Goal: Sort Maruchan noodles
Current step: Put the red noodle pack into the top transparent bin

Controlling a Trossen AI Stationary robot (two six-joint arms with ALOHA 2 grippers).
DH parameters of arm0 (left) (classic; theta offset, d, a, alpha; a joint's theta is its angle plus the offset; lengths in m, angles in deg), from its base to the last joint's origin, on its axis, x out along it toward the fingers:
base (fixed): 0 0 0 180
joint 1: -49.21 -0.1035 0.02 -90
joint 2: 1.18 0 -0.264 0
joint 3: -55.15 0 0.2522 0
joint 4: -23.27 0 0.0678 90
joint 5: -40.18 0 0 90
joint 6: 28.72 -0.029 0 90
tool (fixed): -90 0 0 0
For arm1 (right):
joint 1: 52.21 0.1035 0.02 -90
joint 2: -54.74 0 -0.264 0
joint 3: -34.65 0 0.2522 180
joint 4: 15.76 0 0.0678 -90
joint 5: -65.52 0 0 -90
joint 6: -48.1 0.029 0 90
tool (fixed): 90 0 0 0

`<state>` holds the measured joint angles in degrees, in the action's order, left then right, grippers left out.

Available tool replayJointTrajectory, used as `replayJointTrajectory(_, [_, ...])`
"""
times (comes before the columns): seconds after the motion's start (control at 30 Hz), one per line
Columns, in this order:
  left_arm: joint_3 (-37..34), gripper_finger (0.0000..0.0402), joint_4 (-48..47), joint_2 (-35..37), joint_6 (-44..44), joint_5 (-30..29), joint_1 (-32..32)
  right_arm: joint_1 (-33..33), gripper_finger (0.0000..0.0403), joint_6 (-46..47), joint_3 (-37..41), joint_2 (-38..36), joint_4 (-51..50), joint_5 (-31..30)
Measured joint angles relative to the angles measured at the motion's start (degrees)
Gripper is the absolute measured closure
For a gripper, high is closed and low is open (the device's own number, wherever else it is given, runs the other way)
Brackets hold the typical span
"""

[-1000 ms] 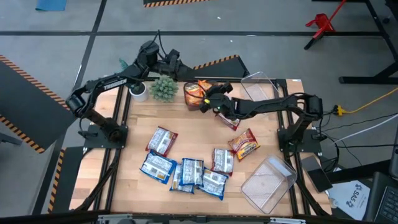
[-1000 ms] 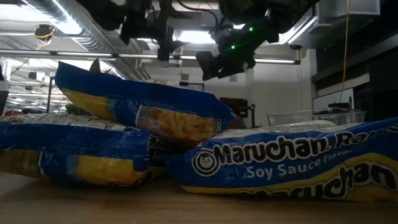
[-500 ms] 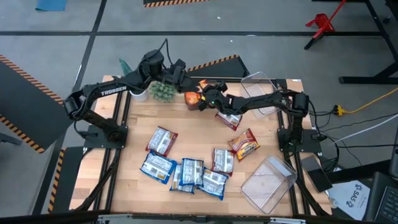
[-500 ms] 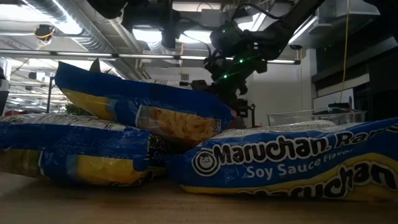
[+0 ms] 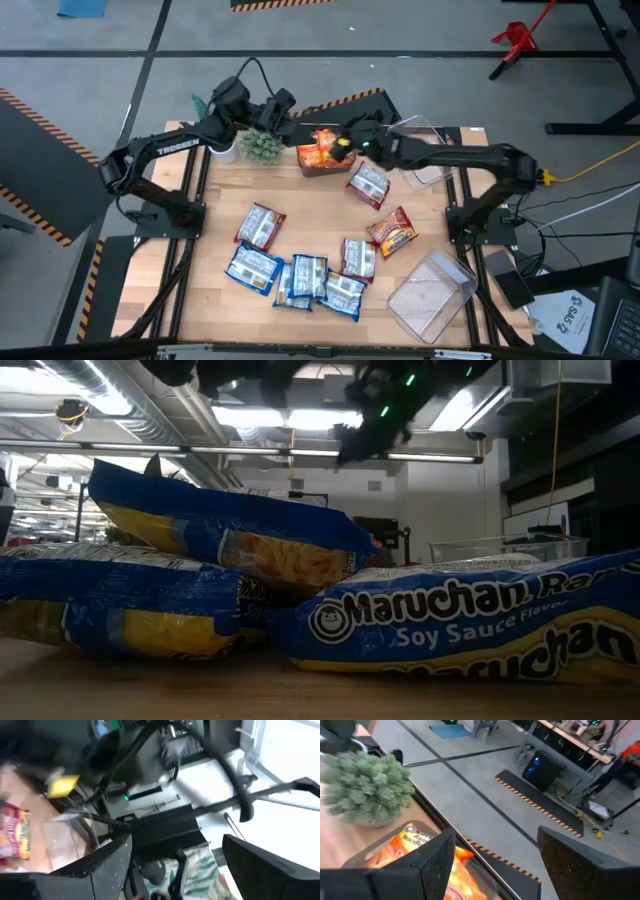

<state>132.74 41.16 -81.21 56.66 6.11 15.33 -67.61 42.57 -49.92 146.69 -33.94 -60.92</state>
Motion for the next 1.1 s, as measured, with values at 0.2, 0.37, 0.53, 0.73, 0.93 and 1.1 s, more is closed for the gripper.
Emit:
replayJointTrajectory(0.2, [0.0,0.0096,-0.98,4.47,-2.25,-0.54,2.54,1.41,0.0134,8.9,-0.14,-14.43,-29.32,2.43])
replayJointTrajectory(0.37, [0.0,0.0096,-11.1,5.92,-10.8,-5.9,8.68,4.08,0.0134,25.84,1.43,-23.79,-50.79,10.31])
replayJointTrajectory(0.53, [0.02,0.0096,-18.42,4.4,-18.5,-16.05,14.31,11.35,0.0134,40.47,9.89,-30.11,-54.84,13.15])
replayJointTrajectory(0.73, [-0.02,0.0096,-22.8,0.98,-19.35,-24.21,18.78,20.71,0.0134,53.01,22.71,-32.13,-49.12,13.1])
replayJointTrajectory(0.93, [-0.02,0.0096,-24.02,-3.45,-22.09,-30.94,22.51,25.7,0.0134,56.58,31.57,-30.59,-37.34,6.93])
replayJointTrajectory(1.1, [0.0,0.0096,-23.6,-8.43,-20.79,-37.57,23.11,24.99,0.0134,43.25,36.31,-26.64,-23.1,1.89])
